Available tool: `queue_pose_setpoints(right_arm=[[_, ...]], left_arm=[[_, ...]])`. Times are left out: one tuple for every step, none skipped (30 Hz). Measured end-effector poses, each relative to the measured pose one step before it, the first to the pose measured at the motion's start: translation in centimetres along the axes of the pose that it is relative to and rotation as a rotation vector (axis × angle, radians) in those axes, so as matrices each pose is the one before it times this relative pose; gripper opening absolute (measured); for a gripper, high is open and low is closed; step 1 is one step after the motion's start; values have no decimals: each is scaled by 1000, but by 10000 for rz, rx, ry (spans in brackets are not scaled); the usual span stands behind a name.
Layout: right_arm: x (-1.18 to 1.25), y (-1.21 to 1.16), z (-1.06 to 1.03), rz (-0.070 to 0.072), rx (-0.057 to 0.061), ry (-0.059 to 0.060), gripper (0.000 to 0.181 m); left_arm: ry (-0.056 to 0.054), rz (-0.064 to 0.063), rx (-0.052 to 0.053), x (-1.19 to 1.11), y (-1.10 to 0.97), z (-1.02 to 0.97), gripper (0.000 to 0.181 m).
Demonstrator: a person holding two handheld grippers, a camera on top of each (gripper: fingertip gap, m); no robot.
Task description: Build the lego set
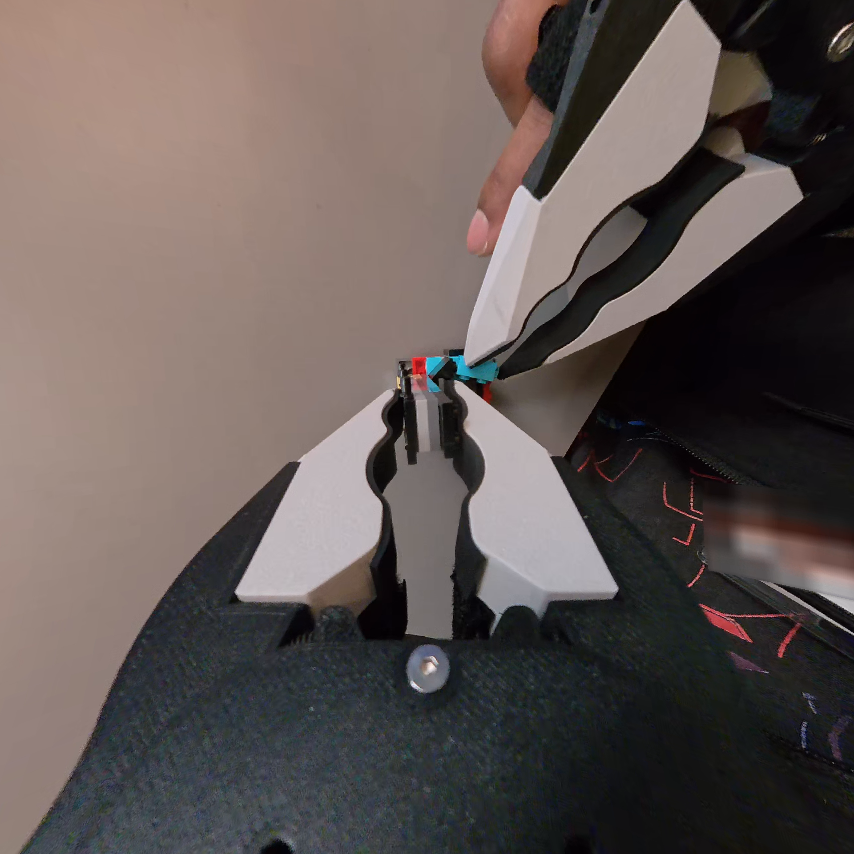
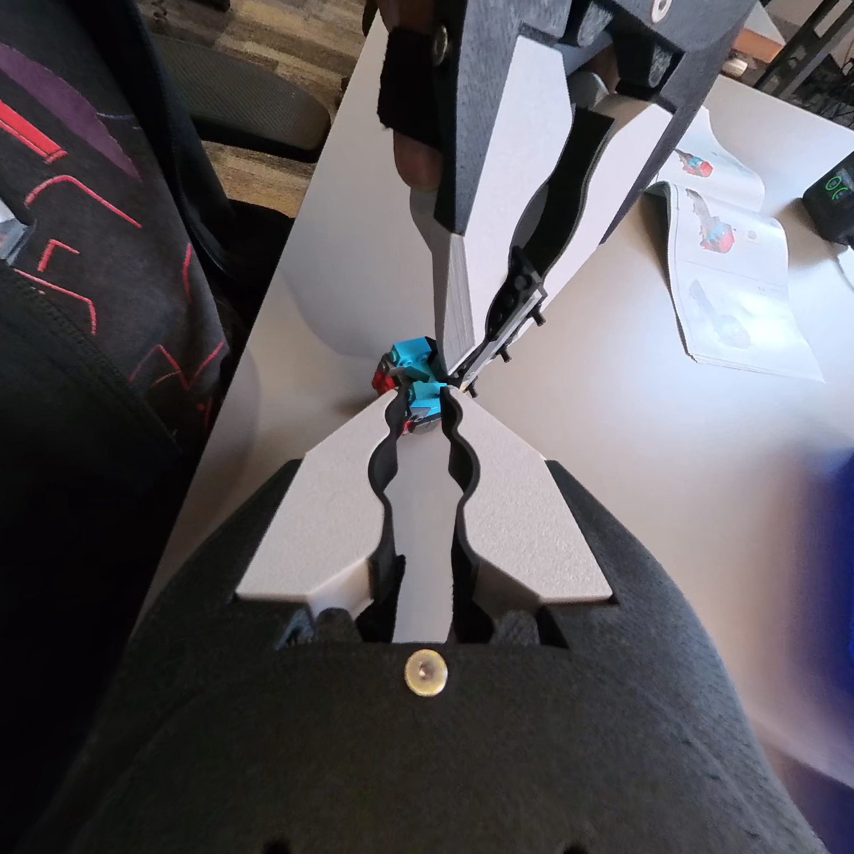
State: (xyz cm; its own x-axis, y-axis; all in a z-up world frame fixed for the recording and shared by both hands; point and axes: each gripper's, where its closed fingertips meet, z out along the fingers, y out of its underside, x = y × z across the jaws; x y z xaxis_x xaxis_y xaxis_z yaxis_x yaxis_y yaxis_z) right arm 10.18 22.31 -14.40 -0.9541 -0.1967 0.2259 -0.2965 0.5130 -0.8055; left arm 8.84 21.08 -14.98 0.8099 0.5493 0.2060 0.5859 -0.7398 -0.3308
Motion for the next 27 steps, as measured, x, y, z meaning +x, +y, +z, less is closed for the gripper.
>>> queue_pose_setpoints(right_arm=[[28, 50, -12, -15, -20, 17, 16], [11, 34, -5, -11, -11, 14, 16], [20, 12, -13, -5, 10, 11, 16], [-18, -14, -20, 6, 16, -7, 16], [-12, -25, -24, -1, 17, -8, 16], [-2, -16, -20, -8, 15, 4, 16], [12, 3, -13, 0, 5, 11, 16], [12, -4, -20, -3, 2, 15, 16], [8, -6, -25, -6, 7, 12, 17], [2, -6, -25, -3, 7, 9, 17], [-18, -5, -27, -2, 4, 2, 17], [-7, -6, -24, 0, 9, -3, 17], [-17, -6, -31, 0, 11, -1, 18], [6, 9, -16, 7, 1, 11, 18], [15, 13, -18, 0, -2, 13, 18], [6, 6, -15, 0, 3, 7, 18], [15, 8, -30, 9, 2, 11, 18], [29, 23, -6, 12, -3, 16, 19], [28, 40, -14, 16, -15, 17, 19], [-8, 24, -12, 14, 0, -8, 19], [-26, -14, -10, 15, 23, -14, 20], [-10, -28, -11, 21, 30, -8, 20], [8, -1, -2, 20, 11, -4, 20], [-3, 3, 3, 10, 9, -1, 21], [16, 18, 3, 12, -3, 5, 21], [9, 10, -3, 12, -3, -1, 22], [-3, -9, -27, 10, 19, -7, 22]], left_arm=[[-18, 12, -10, -15, 5, 1, 19], [-19, 19, -16, -13, 19, -4, 19], [-14, 16, -10, -11, 5, 0, 19], [-1, 6, -2, 12, -5, -17, 19], [4, 8, -3, 21, -9, -4, 19], [-2, 11, 0, 26, -17, -8, 19], [-7, 7, 2, 16, -12, -10, 19], [-4, 2, 3, 0, -15, -3, 19], [7, -6, 7, 8, -20, -4, 19], [12, -4, 8, 23, -17, -13, 19], [10, 1, 6, 24, -5, -6, 19], [11, 2, 3, 30, -9, -4, 19], [9, 8, 3, 37, -11, 0, 19], [2, 9, 3, 18, -17, 1, 19], [-2, 3, 2, 5, -1, -8, 19], [7, -4, 3, 4, -10, 2, 19], [10, -5, 4, 3, -4, -1, 19], [5, 0, 5, 2, 1, -1, 19], [4, 0, 0, 6, 16, 5, 19], [3, 5, -3, 7, 13, 7, 19], [12, 8, 0, 23, 2, 13, 19], [16, 2, 5, 40, 1, 16, 19], [8, 4, 4, 17, 0, 2, 19], [4, 8, -2, 15, 0, 25, 19], [5, 7, 0, 16, -1, 3, 19], [4, 7, 1, 14, -3, 4, 19], [6, 14, 0, 6, 6, 0, 19]])
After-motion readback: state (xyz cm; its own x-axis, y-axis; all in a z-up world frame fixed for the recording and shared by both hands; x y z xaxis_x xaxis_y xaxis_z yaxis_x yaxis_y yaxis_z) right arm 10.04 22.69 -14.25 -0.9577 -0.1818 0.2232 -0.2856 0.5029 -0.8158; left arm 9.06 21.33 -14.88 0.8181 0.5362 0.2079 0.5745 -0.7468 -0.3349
